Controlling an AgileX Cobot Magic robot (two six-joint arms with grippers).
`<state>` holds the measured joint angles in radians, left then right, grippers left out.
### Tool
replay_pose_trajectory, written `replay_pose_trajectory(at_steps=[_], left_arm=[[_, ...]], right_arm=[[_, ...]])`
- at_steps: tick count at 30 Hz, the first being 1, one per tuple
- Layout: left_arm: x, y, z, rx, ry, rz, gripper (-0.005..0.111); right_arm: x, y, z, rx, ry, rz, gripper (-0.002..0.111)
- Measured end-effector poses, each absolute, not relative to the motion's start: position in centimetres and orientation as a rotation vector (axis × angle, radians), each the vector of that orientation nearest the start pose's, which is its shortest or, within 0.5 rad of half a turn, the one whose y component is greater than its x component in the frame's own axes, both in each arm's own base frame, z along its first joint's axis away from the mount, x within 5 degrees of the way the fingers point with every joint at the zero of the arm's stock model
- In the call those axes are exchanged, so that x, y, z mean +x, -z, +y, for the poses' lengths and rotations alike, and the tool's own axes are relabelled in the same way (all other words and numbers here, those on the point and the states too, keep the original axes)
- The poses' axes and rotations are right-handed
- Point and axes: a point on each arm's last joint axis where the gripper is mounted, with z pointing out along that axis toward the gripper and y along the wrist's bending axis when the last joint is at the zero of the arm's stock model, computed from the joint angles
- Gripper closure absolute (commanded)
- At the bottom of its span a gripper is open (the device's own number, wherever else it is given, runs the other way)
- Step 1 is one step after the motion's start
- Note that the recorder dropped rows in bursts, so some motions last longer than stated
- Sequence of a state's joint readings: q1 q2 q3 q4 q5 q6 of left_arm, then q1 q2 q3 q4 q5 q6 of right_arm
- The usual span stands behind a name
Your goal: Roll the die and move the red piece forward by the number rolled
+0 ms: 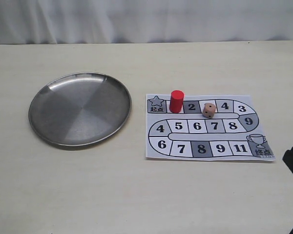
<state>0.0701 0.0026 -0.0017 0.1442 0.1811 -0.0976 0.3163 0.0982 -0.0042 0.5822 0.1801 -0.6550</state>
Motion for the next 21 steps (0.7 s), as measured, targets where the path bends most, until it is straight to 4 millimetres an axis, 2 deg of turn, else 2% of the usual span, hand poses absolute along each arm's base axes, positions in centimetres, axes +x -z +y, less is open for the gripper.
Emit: replay_pose_trajectory(at_steps=[11,21], left_arm=[[5.59,-19.74,0.63,-0.041,-0.108,1.664,0.107],[5.59,-19.74,0.63,-0.041,-0.108,1.664,0.107]], right_arm=[[5.24,-19.74,2.09,-0.306,-0.26,1.648,0.104],[5.28,-19.69,1.96,-0.337,-0.208,1.644,0.104]])
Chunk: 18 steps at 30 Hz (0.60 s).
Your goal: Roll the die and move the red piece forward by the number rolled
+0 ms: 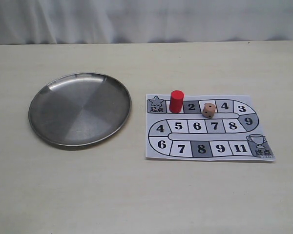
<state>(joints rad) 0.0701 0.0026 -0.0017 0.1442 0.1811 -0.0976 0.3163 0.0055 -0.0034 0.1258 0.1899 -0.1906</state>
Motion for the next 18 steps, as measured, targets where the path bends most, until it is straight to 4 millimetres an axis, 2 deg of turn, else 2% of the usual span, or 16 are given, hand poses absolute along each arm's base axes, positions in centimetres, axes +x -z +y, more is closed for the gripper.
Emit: replay_pose_trajectory(at_steps=[13,18], left_arm=[[5.59,-19.72,0.63,-0.041,-0.108,1.666,0.107],[5.59,-19.72,0.63,-0.041,-0.108,1.666,0.107]], right_arm=[[5.26,-19.67,2.0,-0.344,-0.213,1.645,0.104],[5.45,-19.68,1.43,-0.226,-0.157,1.662,0.104]])
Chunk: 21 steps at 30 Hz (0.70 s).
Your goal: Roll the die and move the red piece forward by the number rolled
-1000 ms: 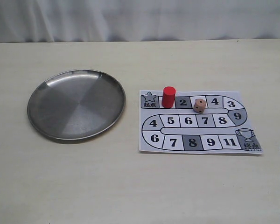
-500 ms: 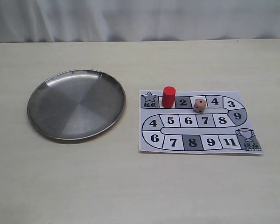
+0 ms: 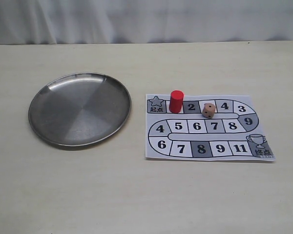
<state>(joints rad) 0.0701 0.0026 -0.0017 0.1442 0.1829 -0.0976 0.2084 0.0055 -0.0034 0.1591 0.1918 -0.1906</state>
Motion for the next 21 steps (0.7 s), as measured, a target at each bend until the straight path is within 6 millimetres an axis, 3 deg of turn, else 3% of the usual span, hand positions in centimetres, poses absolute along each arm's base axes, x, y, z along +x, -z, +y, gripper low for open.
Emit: replay_pose_trajectory(at_steps=[7,21], left_arm=[[5.59,-19.72,0.63,-0.041,-0.108,1.666,0.107],[5.59,-19.72,0.63,-0.041,-0.108,1.666,0.107]], right_arm=[[5.57,-19.69,0.84,-0.124,-0.084,1.671,0.104],[5.58,-19.69,0.79,-0.101,-0.09,1.672,0.104]])
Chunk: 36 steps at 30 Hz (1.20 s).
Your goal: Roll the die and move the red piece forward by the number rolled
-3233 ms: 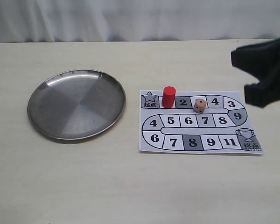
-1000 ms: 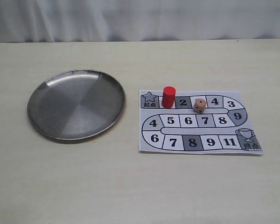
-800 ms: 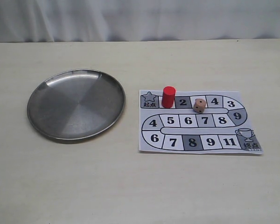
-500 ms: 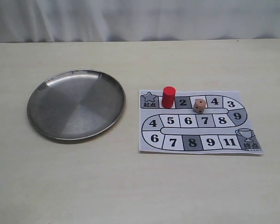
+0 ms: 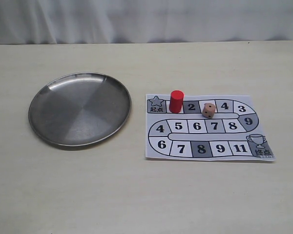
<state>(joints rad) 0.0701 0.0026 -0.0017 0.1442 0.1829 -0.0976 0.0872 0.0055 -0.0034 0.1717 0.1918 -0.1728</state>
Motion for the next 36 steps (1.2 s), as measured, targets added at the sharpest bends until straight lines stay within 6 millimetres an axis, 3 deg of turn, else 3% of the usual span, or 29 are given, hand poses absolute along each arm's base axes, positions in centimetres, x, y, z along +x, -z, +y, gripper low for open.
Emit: replay_pose_trajectory(at_steps=[36], left_arm=[[5.59,-19.72,0.63,-0.041,-0.108,1.666,0.107]], right_arm=[[5.58,-19.57,0.66,-0.082,-0.087,1.687,0.104]])
